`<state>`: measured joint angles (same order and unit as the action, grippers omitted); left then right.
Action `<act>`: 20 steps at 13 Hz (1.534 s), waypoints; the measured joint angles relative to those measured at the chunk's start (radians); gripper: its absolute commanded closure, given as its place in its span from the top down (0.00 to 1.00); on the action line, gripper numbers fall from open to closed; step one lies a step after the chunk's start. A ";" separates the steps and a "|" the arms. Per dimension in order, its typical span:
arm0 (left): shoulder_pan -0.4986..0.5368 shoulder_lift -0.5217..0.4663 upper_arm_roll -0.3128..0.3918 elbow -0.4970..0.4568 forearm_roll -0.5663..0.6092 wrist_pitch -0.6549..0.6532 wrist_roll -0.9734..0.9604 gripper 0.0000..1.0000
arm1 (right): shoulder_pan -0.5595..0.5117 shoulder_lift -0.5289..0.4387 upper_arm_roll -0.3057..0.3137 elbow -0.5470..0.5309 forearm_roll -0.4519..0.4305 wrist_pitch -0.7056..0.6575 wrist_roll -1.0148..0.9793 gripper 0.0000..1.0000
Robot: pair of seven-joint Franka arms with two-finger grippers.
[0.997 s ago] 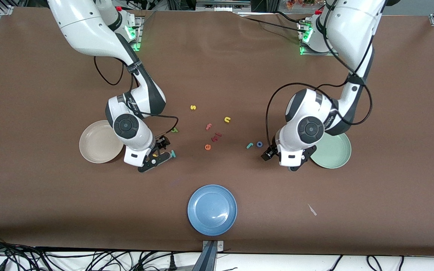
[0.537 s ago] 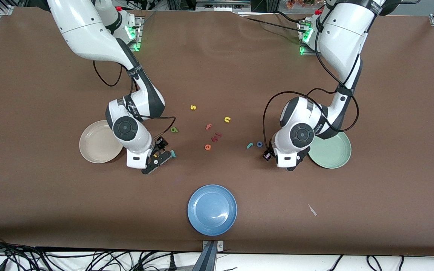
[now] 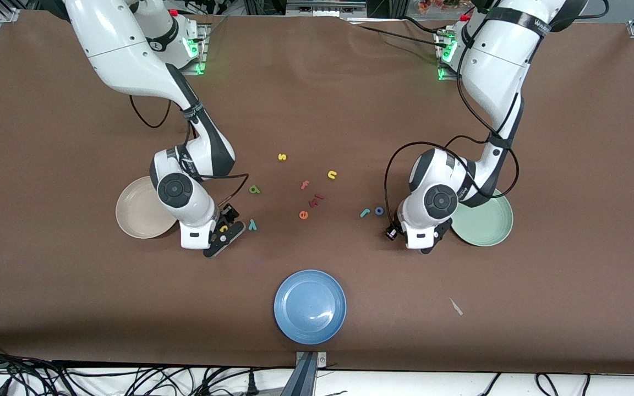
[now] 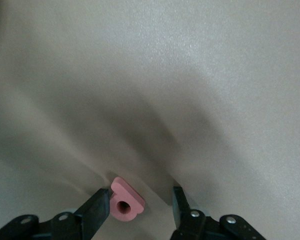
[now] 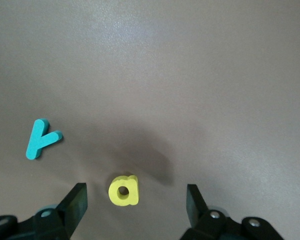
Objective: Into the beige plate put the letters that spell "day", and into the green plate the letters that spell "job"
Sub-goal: 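Grasp the yellow a with the right gripper while the left gripper grasps pink d, then drop the yellow a on beige plate while the left gripper drops d on green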
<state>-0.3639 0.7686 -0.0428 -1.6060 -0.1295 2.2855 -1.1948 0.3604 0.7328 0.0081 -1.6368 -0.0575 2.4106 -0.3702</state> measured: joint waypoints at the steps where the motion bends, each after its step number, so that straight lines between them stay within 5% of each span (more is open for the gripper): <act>1: 0.000 0.000 0.000 0.000 0.000 0.000 0.000 0.60 | 0.001 0.004 0.000 -0.001 0.000 0.006 -0.001 0.77; 9: 0.001 -0.006 0.001 -0.007 0.000 -0.007 0.000 0.60 | 0.007 0.017 0.001 -0.012 0.000 0.025 -0.003 0.46; 10: 0.001 -0.007 0.001 -0.008 0.000 -0.014 0.000 0.55 | 0.007 0.016 0.002 -0.011 0.000 0.025 -0.003 0.43; 13: 0.001 -0.013 0.002 -0.010 0.002 -0.039 0.001 0.01 | 0.008 0.016 0.004 -0.012 0.000 0.025 -0.003 0.35; 20: 0.002 -0.022 0.005 -0.012 0.007 -0.073 0.011 0.00 | 0.008 0.012 0.005 -0.010 0.000 0.015 0.023 0.24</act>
<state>-0.3618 0.7468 -0.0377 -1.6185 -0.1222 2.2124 -1.1842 0.3688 0.7451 0.0135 -1.6469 -0.0572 2.4256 -0.3470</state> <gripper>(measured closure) 0.890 0.718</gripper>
